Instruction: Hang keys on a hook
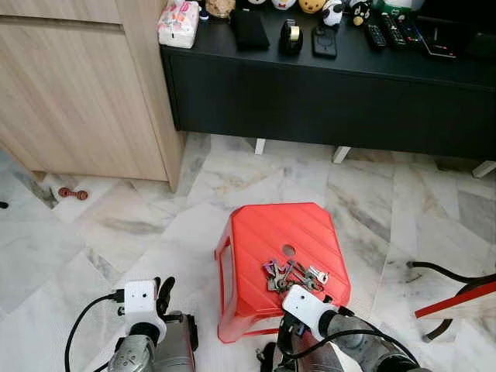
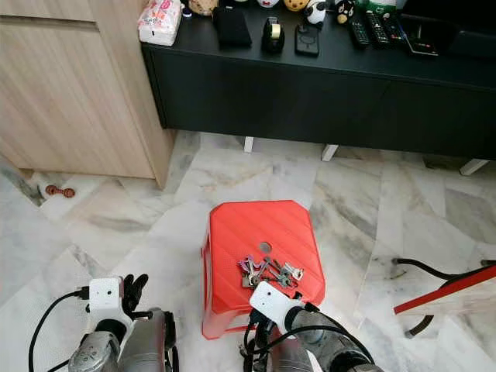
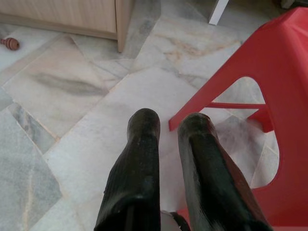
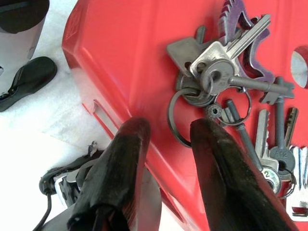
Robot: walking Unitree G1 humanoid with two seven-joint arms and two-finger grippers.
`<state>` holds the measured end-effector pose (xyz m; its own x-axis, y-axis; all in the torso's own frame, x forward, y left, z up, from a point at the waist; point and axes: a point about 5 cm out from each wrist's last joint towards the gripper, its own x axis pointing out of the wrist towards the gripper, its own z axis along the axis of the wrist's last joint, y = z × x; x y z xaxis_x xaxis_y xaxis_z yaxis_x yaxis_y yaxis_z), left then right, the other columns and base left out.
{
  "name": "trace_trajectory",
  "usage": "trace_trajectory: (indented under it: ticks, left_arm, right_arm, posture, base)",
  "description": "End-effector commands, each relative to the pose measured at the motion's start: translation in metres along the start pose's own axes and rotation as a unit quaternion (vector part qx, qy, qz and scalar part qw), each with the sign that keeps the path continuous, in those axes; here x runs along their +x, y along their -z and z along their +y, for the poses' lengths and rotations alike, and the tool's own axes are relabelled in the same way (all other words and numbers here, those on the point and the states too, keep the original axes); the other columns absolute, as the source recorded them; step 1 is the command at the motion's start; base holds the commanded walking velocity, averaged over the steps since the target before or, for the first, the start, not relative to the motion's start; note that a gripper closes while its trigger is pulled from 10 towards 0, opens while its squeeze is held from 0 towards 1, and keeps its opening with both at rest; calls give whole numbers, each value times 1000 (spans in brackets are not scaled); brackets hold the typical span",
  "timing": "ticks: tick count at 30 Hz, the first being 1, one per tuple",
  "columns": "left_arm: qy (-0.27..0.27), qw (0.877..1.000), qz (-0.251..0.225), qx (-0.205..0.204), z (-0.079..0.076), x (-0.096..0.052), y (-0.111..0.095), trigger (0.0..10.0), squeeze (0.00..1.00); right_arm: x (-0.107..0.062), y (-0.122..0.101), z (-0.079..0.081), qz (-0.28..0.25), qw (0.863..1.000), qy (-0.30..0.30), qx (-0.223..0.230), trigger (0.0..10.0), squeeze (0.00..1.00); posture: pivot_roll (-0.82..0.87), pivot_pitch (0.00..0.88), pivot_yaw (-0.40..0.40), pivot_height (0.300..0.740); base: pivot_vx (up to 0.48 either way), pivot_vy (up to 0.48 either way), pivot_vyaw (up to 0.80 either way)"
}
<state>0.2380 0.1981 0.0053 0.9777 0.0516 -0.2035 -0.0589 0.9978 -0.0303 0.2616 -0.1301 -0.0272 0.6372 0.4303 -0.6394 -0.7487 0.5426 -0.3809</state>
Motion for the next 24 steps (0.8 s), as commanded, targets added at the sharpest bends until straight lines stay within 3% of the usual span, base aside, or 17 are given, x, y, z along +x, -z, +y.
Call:
trace_trajectory:
  ticks: [1, 7, 8, 9, 10, 11, 24]
  left_arm:
    - [0, 1000, 25, 0, -2, -7, 11, 10000, 0]
    - [-1, 1000, 26, 0, -3, -7, 12, 10000, 0]
    - [-1, 1000, 27, 0, -3, -7, 12, 10000, 0]
    - [-1, 1000, 28, 0, -3, -7, 12, 10000, 0]
    - [-1, 1000, 28, 0, -4, -7, 12, 10000, 0]
    - [0, 1000, 29, 0, -4, -7, 12, 10000, 0]
    - [0, 1000, 30, 5, -4, -8, 13, 10000, 0]
  right_arm:
    - [-3, 10, 4, 17, 1000, -6, 4, 10000, 0]
    - [-2, 10, 4, 22, 1000, -6, 2, 10000, 0]
    - [-2, 10, 4, 23, 1000, -6, 2, 6157, 0]
    - [-2, 10, 4, 24, 1000, -6, 3, 3804, 0]
    - [-2, 10, 4, 25, 1000, -6, 3, 2392, 0]
    - [-2, 10, 4, 27, 1000, -6, 3, 275, 0]
    - [-3, 13, 7, 32, 999, -7, 5, 0, 0]
  posture:
    - [202, 288, -145, 639]
    - [201, 288, -147, 639]
    - [201, 287, -147, 639]
    - [202, 287, -146, 639]
    - [202, 287, -147, 639]
    - [202, 286, -148, 639]
    - [203, 287, -147, 639]
  base:
    - [0, 0, 0]
    - [0, 0, 0]
    - [0, 0, 0]
    - [0, 0, 0]
    - [0, 0, 0]
    - [0, 0, 0]
    - [0, 0, 0]
